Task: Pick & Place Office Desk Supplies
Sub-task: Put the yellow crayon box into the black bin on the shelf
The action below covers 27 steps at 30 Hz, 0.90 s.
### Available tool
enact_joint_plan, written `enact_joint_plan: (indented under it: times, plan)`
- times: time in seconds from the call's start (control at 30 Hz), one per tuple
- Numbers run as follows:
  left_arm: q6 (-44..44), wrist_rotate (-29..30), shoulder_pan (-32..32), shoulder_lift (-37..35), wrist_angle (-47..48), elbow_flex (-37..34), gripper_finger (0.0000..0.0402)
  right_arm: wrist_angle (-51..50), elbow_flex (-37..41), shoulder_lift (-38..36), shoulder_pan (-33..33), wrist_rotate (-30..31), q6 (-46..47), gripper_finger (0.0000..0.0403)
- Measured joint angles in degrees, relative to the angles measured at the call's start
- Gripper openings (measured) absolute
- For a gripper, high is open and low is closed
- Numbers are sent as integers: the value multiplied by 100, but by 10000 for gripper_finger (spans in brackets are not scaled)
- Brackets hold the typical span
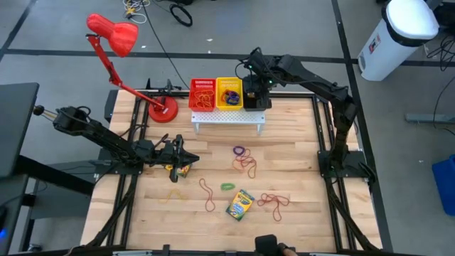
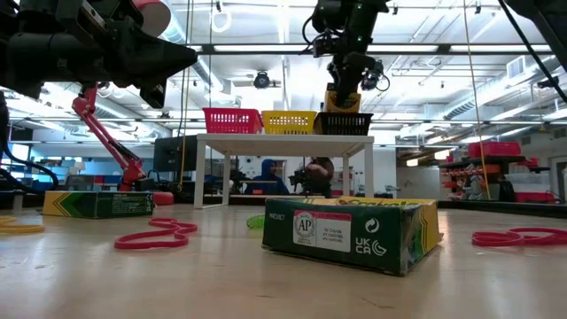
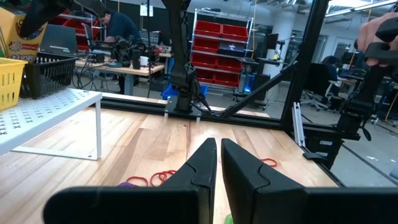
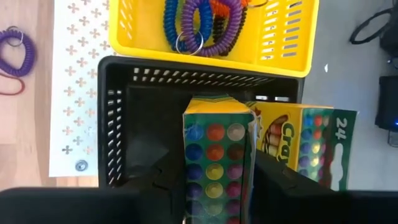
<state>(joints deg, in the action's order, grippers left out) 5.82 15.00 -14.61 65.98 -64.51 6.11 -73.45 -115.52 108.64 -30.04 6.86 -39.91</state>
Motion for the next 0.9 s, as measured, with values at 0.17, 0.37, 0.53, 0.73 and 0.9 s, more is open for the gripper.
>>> enact_joint_plan:
  times: [0.17, 0.37, 0.53, 0.73, 0.9]
  plan:
    - [0, 0, 0, 0, 0, 0, 29, 7, 0, 0, 0, -48, 8, 130]
    - [0, 0, 0, 0, 0, 0, 29, -6, 0, 0, 0, -46, 42, 130]
    - [0, -1, 0, 0, 0, 0, 29, -46, 0, 0, 0, -39, 47, 131]
    - [0, 0, 0, 0, 0, 0, 29, -26, 4, 0, 0, -3, 62, 131]
    - [0, 0, 2, 0, 0, 0, 29, 37, 213, -2, 4, 138, 62, 131]
